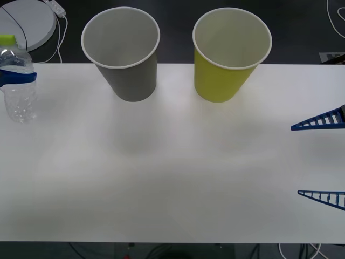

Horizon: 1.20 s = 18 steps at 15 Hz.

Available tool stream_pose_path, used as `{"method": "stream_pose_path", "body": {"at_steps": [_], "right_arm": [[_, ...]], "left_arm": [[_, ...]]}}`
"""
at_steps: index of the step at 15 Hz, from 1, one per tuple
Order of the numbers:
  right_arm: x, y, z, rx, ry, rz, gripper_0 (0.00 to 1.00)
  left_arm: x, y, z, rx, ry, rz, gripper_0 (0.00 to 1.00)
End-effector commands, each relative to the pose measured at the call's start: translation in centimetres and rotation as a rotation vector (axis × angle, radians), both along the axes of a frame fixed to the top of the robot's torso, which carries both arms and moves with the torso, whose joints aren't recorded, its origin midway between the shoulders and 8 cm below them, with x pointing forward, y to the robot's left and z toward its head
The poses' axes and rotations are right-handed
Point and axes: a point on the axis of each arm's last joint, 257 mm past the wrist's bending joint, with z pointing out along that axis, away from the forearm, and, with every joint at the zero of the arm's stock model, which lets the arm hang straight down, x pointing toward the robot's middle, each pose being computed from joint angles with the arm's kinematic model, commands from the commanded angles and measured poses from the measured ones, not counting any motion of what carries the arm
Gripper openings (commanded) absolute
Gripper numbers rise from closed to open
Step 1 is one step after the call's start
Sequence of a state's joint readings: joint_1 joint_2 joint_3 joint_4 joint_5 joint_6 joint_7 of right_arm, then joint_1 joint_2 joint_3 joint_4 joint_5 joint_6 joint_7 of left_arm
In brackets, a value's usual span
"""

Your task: Put the can into the green bin and the plastic bottle into the gray bin

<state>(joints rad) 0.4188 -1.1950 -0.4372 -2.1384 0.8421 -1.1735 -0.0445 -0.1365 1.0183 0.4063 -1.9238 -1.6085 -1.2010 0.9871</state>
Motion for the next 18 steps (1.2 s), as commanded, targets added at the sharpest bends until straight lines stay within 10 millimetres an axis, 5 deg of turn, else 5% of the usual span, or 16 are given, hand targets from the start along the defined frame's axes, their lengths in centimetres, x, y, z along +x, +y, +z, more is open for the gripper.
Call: {"method": "stream_pose_path", "body": {"at_steps": [1,18], "right_arm": [[0.0,0.0,0.0,0.000,0.000,0.000,1.00],[0.0,0.0,0.0,0.000,0.000,0.000,1.00]], "left_arm": [[-0.1,0.0,1.4,0.055,0.030,-0.002,0.00],[4.9,-2.4,5.9,0.231,0.161,-0.084,0.00]]}}
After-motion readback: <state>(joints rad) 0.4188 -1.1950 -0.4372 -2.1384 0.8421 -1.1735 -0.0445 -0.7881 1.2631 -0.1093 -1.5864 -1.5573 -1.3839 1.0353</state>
